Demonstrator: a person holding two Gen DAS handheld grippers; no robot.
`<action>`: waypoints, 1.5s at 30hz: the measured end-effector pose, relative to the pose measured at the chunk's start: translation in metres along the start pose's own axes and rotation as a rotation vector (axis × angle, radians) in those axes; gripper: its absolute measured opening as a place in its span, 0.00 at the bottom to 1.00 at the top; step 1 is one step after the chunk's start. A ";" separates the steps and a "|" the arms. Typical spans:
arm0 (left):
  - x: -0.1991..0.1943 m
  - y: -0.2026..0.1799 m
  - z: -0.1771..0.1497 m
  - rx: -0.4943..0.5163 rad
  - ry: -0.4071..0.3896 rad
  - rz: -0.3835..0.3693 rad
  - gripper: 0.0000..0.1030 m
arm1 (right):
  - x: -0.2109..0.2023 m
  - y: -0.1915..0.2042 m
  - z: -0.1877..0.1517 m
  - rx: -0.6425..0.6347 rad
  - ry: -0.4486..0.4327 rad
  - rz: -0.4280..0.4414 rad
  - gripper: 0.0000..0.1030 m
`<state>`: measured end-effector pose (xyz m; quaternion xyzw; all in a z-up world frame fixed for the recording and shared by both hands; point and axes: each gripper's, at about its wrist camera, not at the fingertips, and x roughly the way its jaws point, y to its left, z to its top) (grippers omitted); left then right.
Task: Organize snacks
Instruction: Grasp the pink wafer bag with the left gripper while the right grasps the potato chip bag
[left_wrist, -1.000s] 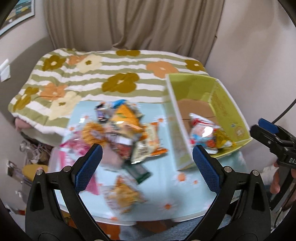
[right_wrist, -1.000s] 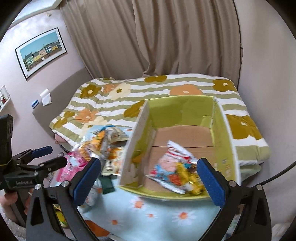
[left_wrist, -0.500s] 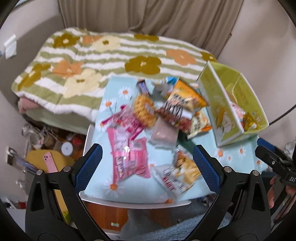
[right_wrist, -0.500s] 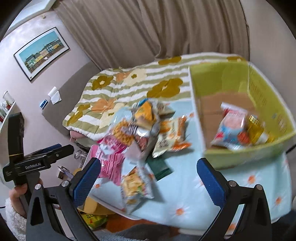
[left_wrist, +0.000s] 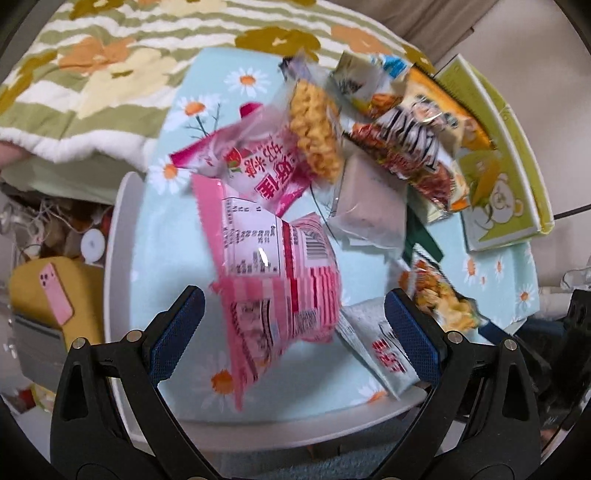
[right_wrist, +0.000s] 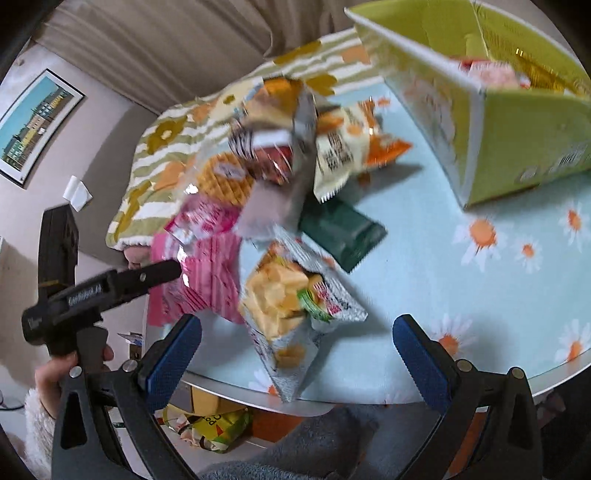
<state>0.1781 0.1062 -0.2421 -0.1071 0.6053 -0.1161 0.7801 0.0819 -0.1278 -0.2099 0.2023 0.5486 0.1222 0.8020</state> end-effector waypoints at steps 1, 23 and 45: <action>0.006 0.000 0.002 -0.003 0.002 0.006 0.95 | 0.005 0.000 -0.001 -0.002 0.008 0.002 1.00; 0.023 0.009 -0.003 -0.006 -0.025 0.015 0.57 | 0.046 0.011 -0.004 -0.066 0.017 0.009 1.00; -0.021 -0.002 -0.010 0.013 -0.090 0.025 0.57 | 0.047 0.028 0.012 -0.088 0.031 0.042 0.61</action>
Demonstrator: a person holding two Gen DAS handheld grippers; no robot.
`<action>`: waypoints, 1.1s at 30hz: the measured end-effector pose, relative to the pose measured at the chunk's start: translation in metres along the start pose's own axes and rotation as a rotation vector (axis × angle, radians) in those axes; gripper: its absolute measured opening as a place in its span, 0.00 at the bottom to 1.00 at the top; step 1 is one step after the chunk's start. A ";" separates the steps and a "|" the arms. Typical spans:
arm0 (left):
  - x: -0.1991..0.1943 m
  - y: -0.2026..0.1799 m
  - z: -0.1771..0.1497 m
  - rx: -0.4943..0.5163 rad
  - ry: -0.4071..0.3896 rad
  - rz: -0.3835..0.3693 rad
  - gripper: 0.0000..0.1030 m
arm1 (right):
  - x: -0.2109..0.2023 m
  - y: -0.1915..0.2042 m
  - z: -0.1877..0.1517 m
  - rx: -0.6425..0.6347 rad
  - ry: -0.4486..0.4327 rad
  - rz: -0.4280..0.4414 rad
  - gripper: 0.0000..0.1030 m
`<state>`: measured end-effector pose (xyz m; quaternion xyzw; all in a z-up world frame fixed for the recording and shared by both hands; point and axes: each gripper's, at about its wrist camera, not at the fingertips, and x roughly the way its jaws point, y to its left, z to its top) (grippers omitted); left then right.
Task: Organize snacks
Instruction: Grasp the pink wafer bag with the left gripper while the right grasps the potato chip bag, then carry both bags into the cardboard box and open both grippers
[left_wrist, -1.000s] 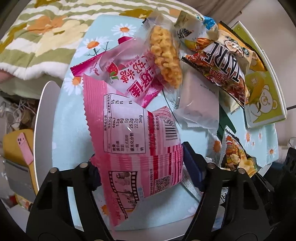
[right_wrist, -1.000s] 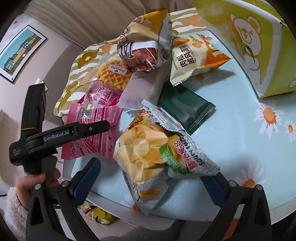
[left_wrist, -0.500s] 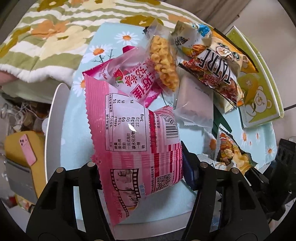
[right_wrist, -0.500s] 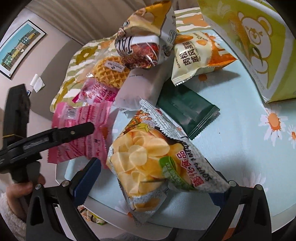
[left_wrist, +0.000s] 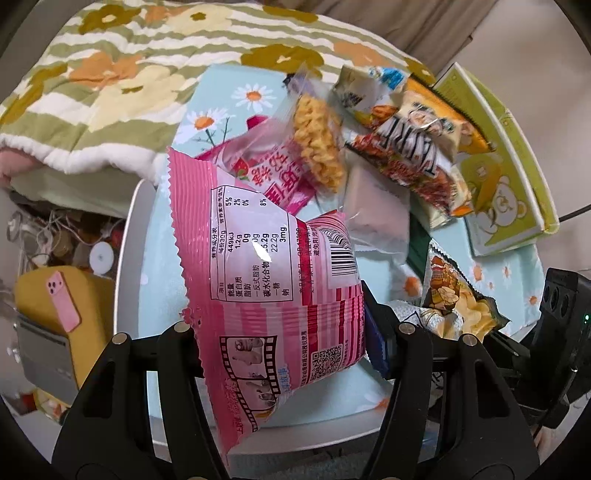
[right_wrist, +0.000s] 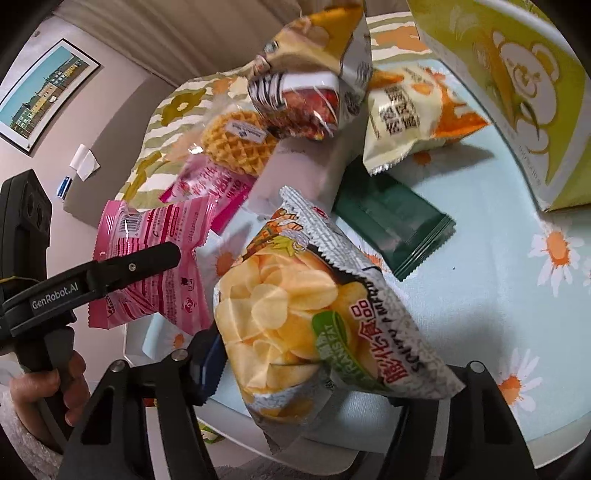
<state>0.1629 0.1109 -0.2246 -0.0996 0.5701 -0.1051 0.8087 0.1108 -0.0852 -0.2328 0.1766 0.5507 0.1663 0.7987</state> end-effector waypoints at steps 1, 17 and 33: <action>-0.005 -0.001 0.001 0.001 -0.008 -0.003 0.57 | -0.006 0.002 0.001 -0.003 -0.013 0.001 0.60; -0.103 -0.082 0.056 0.159 -0.251 -0.049 0.57 | -0.128 0.022 0.059 -0.080 -0.263 -0.047 0.60; -0.064 -0.250 0.150 0.180 -0.328 -0.099 0.57 | -0.218 -0.107 0.162 -0.172 -0.369 -0.118 0.60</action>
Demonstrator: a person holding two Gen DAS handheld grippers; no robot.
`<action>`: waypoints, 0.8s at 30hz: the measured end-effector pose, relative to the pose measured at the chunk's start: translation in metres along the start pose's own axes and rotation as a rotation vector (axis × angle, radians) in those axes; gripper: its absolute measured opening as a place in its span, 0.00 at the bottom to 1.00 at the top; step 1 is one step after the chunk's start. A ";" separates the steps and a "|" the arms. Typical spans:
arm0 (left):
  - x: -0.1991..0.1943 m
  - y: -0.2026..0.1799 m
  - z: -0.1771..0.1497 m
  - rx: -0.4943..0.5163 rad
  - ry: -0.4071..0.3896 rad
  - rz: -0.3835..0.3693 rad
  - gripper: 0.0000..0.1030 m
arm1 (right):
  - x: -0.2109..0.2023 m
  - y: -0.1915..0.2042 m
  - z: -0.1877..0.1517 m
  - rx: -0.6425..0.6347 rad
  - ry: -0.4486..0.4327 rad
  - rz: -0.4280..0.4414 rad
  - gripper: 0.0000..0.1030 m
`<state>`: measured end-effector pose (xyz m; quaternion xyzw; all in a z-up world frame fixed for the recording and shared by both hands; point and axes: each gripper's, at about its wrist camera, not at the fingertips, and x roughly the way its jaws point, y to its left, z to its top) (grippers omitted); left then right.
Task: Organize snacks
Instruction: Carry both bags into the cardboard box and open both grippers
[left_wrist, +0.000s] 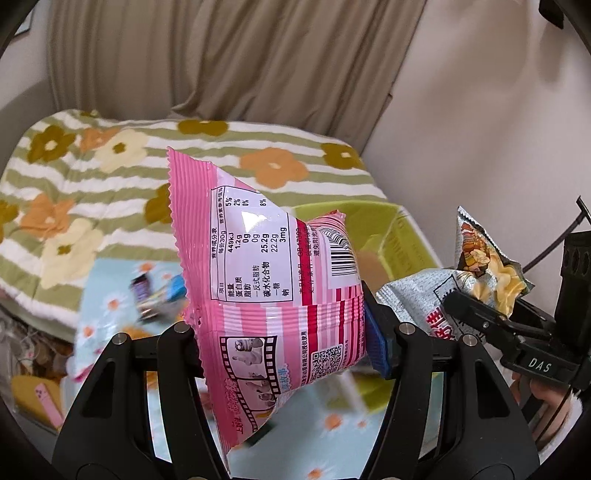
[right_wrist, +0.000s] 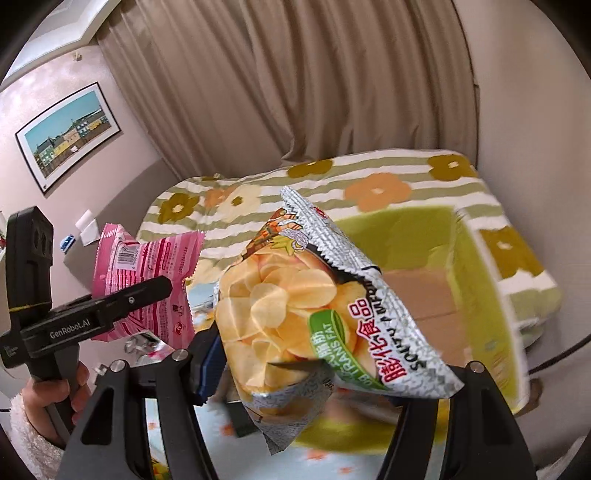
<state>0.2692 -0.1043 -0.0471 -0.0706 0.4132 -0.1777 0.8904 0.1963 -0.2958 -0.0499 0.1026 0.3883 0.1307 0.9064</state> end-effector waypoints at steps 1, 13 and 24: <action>0.011 -0.011 0.006 0.003 0.004 -0.001 0.57 | 0.001 -0.012 0.005 -0.005 0.006 -0.009 0.60; 0.135 -0.080 0.035 0.032 0.154 0.017 0.57 | 0.042 -0.108 0.028 0.038 0.115 -0.052 0.60; 0.201 -0.082 0.036 0.088 0.254 0.040 0.64 | 0.065 -0.124 0.018 0.092 0.183 -0.094 0.60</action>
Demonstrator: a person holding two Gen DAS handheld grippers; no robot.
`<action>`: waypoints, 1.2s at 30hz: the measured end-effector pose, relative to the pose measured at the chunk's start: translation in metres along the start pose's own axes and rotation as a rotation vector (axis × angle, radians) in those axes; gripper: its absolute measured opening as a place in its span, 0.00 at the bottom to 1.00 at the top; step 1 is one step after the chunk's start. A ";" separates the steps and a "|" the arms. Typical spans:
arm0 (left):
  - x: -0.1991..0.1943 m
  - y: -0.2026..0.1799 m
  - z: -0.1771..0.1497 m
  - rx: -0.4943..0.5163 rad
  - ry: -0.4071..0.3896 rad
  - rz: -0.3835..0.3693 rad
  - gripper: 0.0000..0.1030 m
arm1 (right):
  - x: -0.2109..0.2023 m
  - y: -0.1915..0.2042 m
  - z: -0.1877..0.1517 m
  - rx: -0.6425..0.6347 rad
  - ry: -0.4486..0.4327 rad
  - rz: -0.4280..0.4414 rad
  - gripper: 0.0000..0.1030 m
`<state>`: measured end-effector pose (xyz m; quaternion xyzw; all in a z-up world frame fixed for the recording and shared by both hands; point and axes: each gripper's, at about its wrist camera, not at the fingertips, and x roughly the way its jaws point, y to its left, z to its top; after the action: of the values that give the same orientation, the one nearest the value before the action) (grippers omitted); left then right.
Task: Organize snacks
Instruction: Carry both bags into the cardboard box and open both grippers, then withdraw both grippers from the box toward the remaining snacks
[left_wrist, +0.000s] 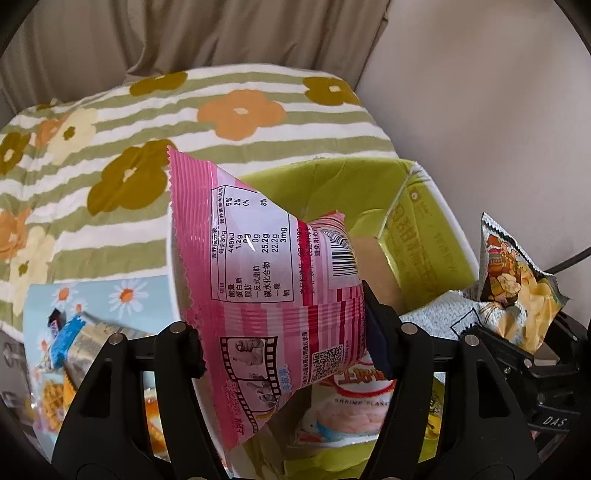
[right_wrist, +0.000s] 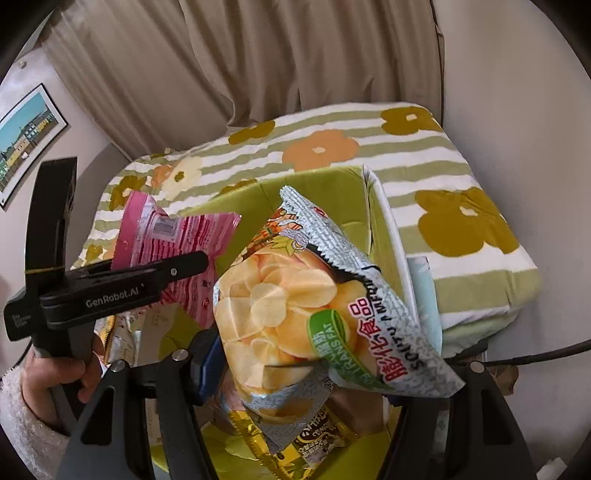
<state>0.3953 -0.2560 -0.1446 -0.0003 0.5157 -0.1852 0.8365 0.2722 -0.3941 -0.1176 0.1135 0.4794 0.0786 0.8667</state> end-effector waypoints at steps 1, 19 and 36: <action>0.004 0.001 0.002 0.005 0.010 0.001 0.75 | 0.002 -0.002 0.000 0.009 0.006 -0.005 0.60; -0.022 0.023 -0.019 -0.009 -0.001 0.034 1.00 | 0.024 -0.005 0.008 0.015 0.059 -0.038 0.60; -0.044 0.033 -0.046 -0.033 -0.014 0.067 1.00 | 0.032 0.007 0.012 -0.143 -0.003 -0.121 1.00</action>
<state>0.3478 -0.2030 -0.1345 0.0016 0.5126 -0.1485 0.8457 0.2987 -0.3809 -0.1356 0.0222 0.4774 0.0601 0.8763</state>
